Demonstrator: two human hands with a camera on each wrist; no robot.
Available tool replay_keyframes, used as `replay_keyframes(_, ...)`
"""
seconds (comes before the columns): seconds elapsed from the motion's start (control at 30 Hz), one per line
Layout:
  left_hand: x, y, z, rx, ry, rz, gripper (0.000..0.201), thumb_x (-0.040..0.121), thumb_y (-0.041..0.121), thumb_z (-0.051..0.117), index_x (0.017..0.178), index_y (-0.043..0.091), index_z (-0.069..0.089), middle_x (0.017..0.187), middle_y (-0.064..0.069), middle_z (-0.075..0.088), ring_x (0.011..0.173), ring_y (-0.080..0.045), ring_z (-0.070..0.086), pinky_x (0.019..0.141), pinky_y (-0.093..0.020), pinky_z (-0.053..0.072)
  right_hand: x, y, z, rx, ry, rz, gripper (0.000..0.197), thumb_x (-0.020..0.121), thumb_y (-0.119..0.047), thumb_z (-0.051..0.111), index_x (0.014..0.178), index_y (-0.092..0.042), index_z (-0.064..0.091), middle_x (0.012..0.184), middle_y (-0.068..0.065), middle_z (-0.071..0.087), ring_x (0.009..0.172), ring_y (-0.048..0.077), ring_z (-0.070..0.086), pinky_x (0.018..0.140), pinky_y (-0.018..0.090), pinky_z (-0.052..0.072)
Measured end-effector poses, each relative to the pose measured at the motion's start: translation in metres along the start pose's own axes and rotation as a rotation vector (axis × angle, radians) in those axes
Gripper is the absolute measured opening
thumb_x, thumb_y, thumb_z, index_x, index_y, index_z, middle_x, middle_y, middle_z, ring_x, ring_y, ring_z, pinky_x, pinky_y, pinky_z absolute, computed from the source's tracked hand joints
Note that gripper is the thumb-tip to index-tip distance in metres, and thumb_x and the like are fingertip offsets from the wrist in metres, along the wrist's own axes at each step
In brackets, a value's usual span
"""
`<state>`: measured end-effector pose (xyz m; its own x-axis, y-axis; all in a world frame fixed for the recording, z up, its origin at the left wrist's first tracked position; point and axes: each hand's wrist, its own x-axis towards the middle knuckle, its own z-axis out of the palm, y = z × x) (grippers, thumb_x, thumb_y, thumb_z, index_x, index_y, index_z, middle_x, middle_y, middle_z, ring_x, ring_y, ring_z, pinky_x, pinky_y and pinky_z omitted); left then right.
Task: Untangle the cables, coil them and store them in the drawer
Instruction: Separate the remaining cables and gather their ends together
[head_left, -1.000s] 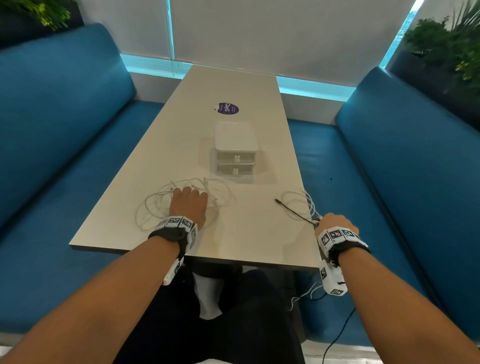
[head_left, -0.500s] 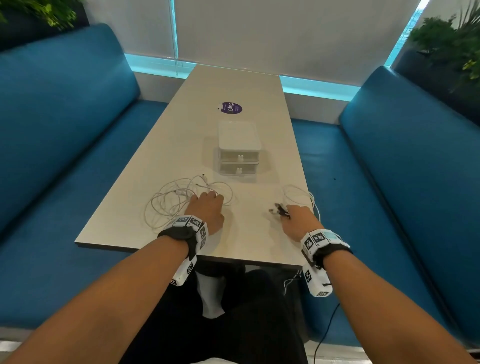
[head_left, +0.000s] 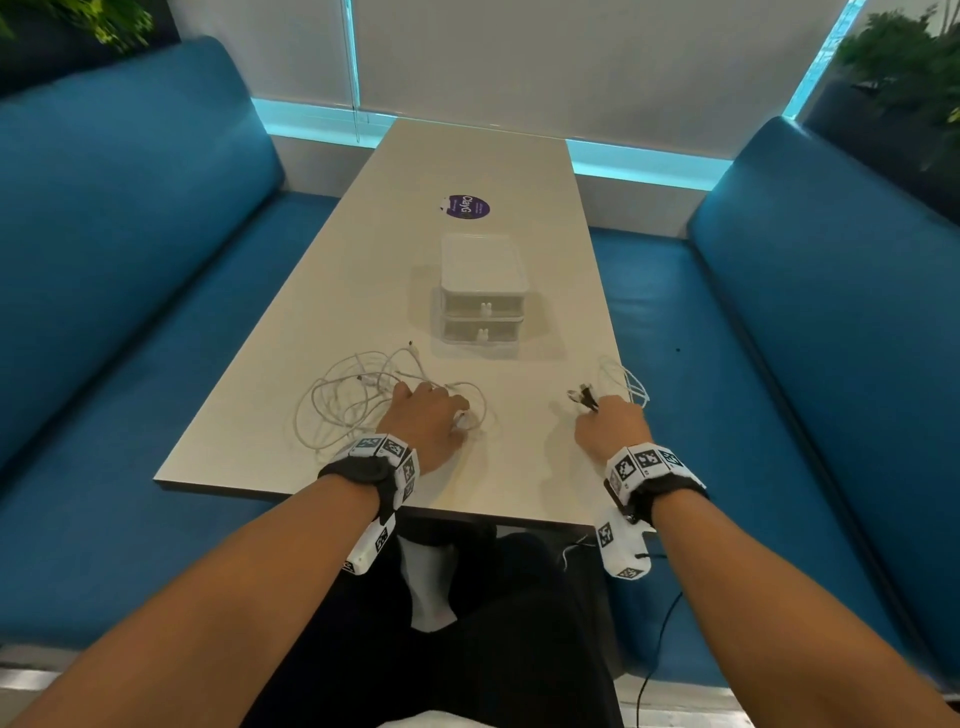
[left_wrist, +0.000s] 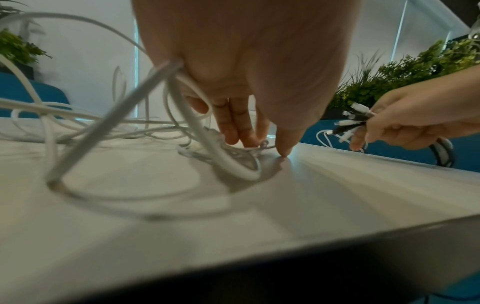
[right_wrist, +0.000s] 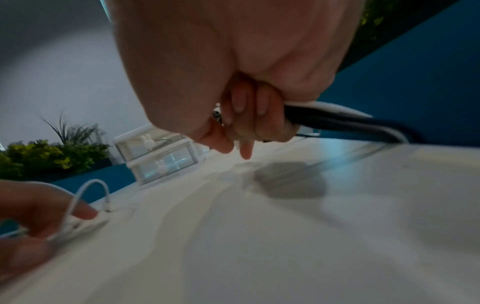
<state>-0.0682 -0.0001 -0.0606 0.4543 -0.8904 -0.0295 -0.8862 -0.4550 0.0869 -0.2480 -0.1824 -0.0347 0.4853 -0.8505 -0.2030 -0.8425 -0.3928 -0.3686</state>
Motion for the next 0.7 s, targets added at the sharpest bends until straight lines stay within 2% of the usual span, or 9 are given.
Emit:
replay_keyframes(0.1,-0.001,0.005,0.0,-0.036,0.014,0.011,0.04,0.095,0.039,0.05,0.133,0.027,0.051,0.128,0.001,0.058,0.122,-0.023,0.048,0.104,-0.044,0.026,-0.003,-0.018,0.008,0.093,-0.065,-0.062,0.03,0.097,-0.02,0.045,0.113,0.0,0.061,0.109,0.019,0.065,0.091,0.034,0.061,0.07,0.031,0.042)
replay_keyframes(0.17,-0.001,0.007,0.001,-0.063,0.008,0.01,0.04,0.095,0.035,0.05,0.134,0.026,0.05,0.127,0.001,0.059,0.122,-0.024,0.048,0.105,-0.044,0.026,-0.006,-0.03,0.011,0.182,-0.117,-0.118,0.031,0.099,-0.022,0.044,0.118,-0.005,0.062,0.112,0.016,0.064,0.101,0.034,0.061,0.074,0.03,0.041)
replay_keyframes(0.23,-0.002,0.007,0.0,-0.078,0.001,0.006,0.039,0.095,0.031,0.05,0.134,0.025,0.049,0.126,0.0,0.059,0.122,-0.024,0.049,0.105,-0.044,0.026,-0.009,-0.04,0.015,0.247,-0.163,-0.197,0.03,0.101,-0.024,0.042,0.115,-0.013,0.066,0.111,0.012,0.064,0.102,0.031,0.061,0.076,0.029,0.04)
replay_keyframes(0.33,-0.003,0.008,0.0,-0.101,-0.007,0.001,0.038,0.095,0.029,0.05,0.133,0.024,0.049,0.125,0.001,0.061,0.122,-0.024,0.049,0.105,-0.044,0.027,-0.015,-0.047,0.022,0.367,-0.217,-0.253,0.026,0.1,-0.023,0.04,0.099,-0.018,0.066,0.087,0.006,0.061,0.077,0.025,0.062,0.072,0.035,0.047)
replay_keyframes(0.4,-0.006,0.006,-0.002,-0.126,-0.01,-0.016,0.037,0.096,0.028,0.05,0.132,0.024,0.05,0.124,0.001,0.06,0.121,-0.023,0.049,0.106,-0.045,0.027,-0.02,-0.05,0.028,0.49,-0.257,-0.234,0.022,0.101,-0.024,0.041,0.096,-0.016,0.061,0.068,0.002,0.053,0.056,0.021,0.054,0.06,0.036,0.046)
replay_keyframes(0.43,-0.005,0.007,-0.002,-0.135,0.0,-0.018,0.036,0.096,0.028,0.05,0.132,0.024,0.05,0.124,0.001,0.06,0.121,-0.024,0.049,0.105,-0.045,0.027,-0.023,-0.049,0.028,0.52,-0.269,-0.237,0.021,0.101,-0.026,0.041,0.097,-0.015,0.059,0.063,0.0,0.05,0.052,0.02,0.05,0.056,0.033,0.043)
replay_keyframes(0.5,-0.005,0.01,-0.003,-0.17,0.068,-0.019,0.038,0.096,0.028,0.05,0.134,0.024,0.049,0.126,0.001,0.059,0.12,-0.024,0.049,0.105,-0.045,0.029,-0.027,-0.053,0.028,0.494,-0.286,-0.3,0.019,0.102,-0.025,0.042,0.1,-0.016,0.058,0.067,-0.006,0.05,0.057,0.014,0.047,0.059,0.029,0.04)
replay_keyframes(0.6,-0.002,0.02,-0.007,-0.411,0.147,-0.021,0.054,0.093,0.023,0.051,0.145,0.021,0.037,0.13,0.0,0.053,0.119,-0.023,0.049,0.106,-0.043,0.033,-0.029,-0.06,0.029,0.385,-0.319,-0.368,0.013,0.1,-0.025,0.046,0.095,-0.019,0.055,0.08,-0.006,0.056,0.071,0.012,0.052,0.07,0.032,0.039)
replay_keyframes(0.7,0.004,0.026,-0.013,-0.708,0.088,-0.055,0.062,0.094,0.03,0.05,0.151,0.025,0.026,0.145,-0.004,0.037,0.122,-0.023,0.05,0.106,-0.044,0.041,-0.031,-0.065,0.028,0.297,-0.368,-0.385,0.02,0.085,-0.034,0.043,0.076,-0.018,0.05,0.073,0.002,0.055,0.067,0.018,0.049,0.07,0.037,0.039)
